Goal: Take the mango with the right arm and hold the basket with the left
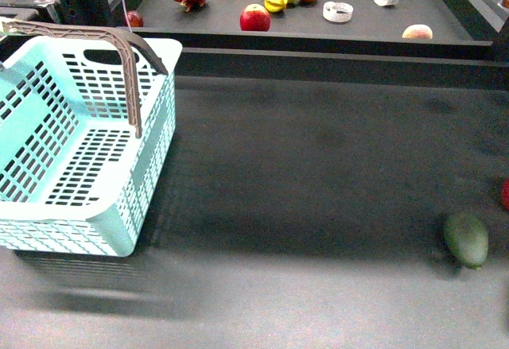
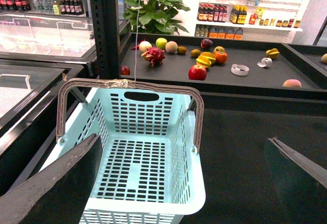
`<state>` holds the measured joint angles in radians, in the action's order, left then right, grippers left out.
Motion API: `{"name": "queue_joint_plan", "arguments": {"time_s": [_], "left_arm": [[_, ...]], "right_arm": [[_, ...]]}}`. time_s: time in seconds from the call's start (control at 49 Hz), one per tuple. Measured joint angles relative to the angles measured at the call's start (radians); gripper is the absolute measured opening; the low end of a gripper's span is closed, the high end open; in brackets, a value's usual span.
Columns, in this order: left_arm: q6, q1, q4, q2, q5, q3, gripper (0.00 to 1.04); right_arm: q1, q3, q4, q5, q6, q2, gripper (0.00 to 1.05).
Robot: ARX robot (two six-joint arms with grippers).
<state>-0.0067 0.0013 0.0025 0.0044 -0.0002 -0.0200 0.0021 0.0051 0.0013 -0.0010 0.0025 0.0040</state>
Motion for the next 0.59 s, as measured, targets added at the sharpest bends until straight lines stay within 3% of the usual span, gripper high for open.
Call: {"name": "queue_joint_plan", "arguments": {"time_s": [0.347, 0.429, 0.49, 0.592], "left_arm": [[0.0, 0.0, 0.0, 0.0, -0.001, 0.0, 0.99], [-0.117, -0.122, 0.097, 0.105, -0.319, -0.001, 0.99], [-0.216, -0.217, 0.231, 0.265, -0.497, -0.003, 0.99], [-0.361, -0.244, 0.422, 0.547, -0.553, -0.035, 0.99]], "right_arm": [[0.0, 0.0, 0.0, 0.0, 0.0, 0.0, 0.97], [0.0, 0.0, 0.0, 0.0, 0.0, 0.0, 0.97], [0.0, 0.0, 0.0, 0.002, 0.0, 0.0, 0.97], [0.0, 0.0, 0.0, 0.0, 0.0, 0.0, 0.97]]}}
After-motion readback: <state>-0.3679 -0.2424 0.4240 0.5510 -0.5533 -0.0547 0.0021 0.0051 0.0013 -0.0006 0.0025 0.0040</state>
